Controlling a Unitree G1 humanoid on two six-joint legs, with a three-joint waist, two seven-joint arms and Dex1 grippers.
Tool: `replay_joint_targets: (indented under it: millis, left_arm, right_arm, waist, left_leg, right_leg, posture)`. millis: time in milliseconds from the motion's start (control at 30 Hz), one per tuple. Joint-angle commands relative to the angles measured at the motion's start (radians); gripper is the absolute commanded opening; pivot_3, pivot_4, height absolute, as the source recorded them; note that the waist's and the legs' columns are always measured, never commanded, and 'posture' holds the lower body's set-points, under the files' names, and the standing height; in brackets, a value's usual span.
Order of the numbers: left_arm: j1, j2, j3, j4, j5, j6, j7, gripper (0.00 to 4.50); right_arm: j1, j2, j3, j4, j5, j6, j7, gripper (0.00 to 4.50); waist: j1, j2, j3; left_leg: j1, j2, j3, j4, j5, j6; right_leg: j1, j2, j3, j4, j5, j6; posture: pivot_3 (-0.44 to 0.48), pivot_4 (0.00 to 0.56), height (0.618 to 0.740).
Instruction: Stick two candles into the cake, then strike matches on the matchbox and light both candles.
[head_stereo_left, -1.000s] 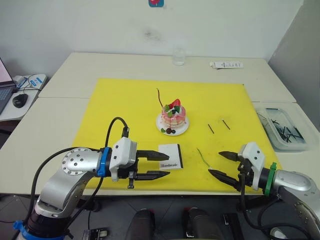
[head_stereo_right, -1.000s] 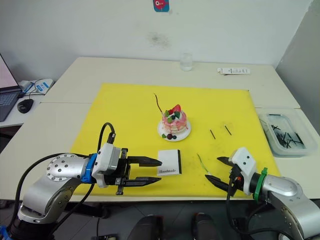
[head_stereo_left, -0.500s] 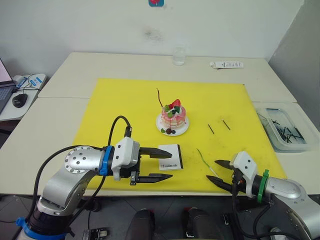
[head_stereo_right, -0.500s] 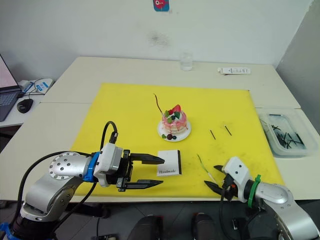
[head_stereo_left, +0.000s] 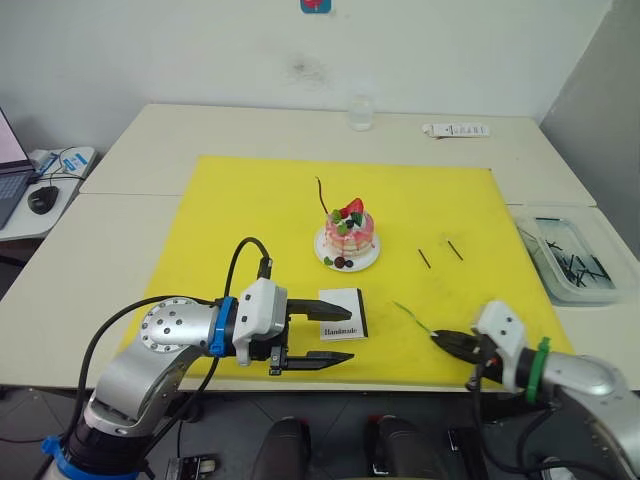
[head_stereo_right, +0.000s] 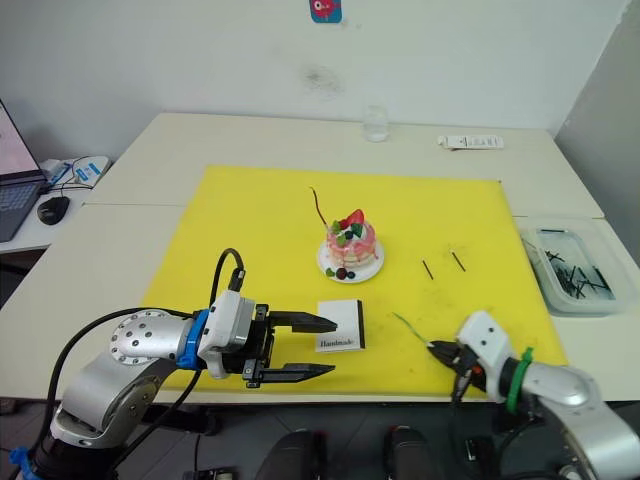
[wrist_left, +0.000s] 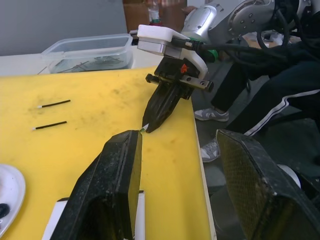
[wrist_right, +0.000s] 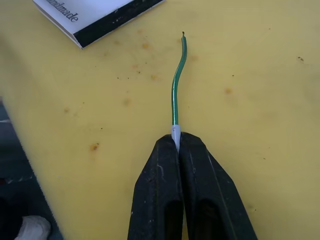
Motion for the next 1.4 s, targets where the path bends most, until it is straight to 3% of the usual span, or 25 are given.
replay_joint_targets:
  millis: [33, 167, 300, 600, 767, 967, 1233, 1400]
  left_arm:
    - [-0.019, -0.016, -0.018, -0.016, -0.007, -0.025, -0.001, 2.71]
    - [-0.028, -0.040, -0.041, -0.016, 0.004, -0.032, 0.017, 2.71]
    - [-0.021, -0.045, -0.049, -0.025, 0.002, -0.035, 0.022, 2.71]
    - [-0.007, -0.041, -0.052, -0.044, -0.005, -0.030, 0.033, 2.71]
    - [-0.006, -0.048, -0.058, -0.040, 0.000, -0.032, 0.037, 2.71]
    - [-0.014, -0.062, -0.072, -0.039, 0.008, -0.037, 0.056, 2.71]
    - [-0.033, -0.071, -0.102, -0.066, 0.012, -0.025, 0.069, 2.71]
    - [-0.044, -0.087, -0.111, -0.053, 0.041, -0.047, 0.092, 2.71]
  right_arm:
    - [0.006, -0.091, -0.156, 0.071, 0.036, -0.089, 0.137, 0.01]
    - [0.054, -0.141, -0.292, 0.282, 0.054, -0.296, 0.345, 0.01]
    - [0.076, -0.181, -0.309, 0.480, 0.009, -0.471, 0.464, 0.01]
    - [0.073, -0.207, -0.278, 0.557, -0.024, -0.516, 0.516, 0.01]
    - [0.061, -0.230, -0.271, 0.557, -0.040, -0.512, 0.529, 1.43]
    - [0.079, -0.321, -0.309, 0.460, -0.027, -0.396, 0.543, 1.43]
    - [0.123, -0.490, -0.310, 0.166, -0.010, 0.035, 0.516, 1.43]
    - [0.056, -0.480, -0.269, 0.158, 0.005, 0.222, 0.424, 1.43]
  waist:
    - [0.000, 0.000, 0.000]
    - [0.001, 0.000, 0.000]
    - [0.001, 0.000, 0.000]
    - [-0.002, 0.003, -0.001]
    - [-0.002, 0.003, -0.001]
    - [-0.002, 0.004, -0.001]
    - [0.000, 0.005, -0.001]
    - [0.001, 0.004, -0.001]
  left_leg:
    - [0.000, 0.000, 0.000, 0.000, 0.000, 0.000]
    - [0.000, 0.000, -0.001, 0.000, 0.000, 0.000]
    - [0.000, 0.000, -0.001, -0.001, 0.000, 0.000]
    - [0.003, 0.000, -0.002, 0.000, 0.000, 0.000]
    - [0.003, -0.001, -0.002, 0.000, 0.000, 0.000]
    - [0.003, -0.001, -0.002, 0.000, 0.000, 0.000]
    - [0.003, 0.000, -0.004, 0.000, 0.000, 0.000]
    - [0.002, -0.001, -0.003, 0.000, 0.000, 0.000]
  right_leg:
    - [0.000, 0.000, 0.000, 0.000, 0.000, 0.000]
    - [0.001, 0.002, -0.001, -0.001, 0.000, 0.000]
    - [0.002, 0.002, -0.001, -0.001, -0.001, 0.000]
    - [0.004, 0.002, -0.001, 0.001, -0.001, 0.000]
    - [0.004, 0.002, 0.000, 0.000, -0.001, 0.000]
    - [0.004, 0.002, 0.000, 0.000, -0.001, 0.000]
    - [0.004, 0.001, -0.001, 0.000, -0.001, 0.000]
    - [0.004, 0.000, -0.001, -0.001, -0.001, 0.000]
  posture:
    - [0.000, 0.150, 0.740]
    - [0.000, 0.150, 0.740]
    - [0.000, 0.150, 0.740]
    - [0.000, 0.150, 0.740]
    - [0.000, 0.150, 0.740]
    - [0.000, 0.150, 0.740]
    - [0.000, 0.150, 0.740]
    - [0.000, 0.150, 0.740]
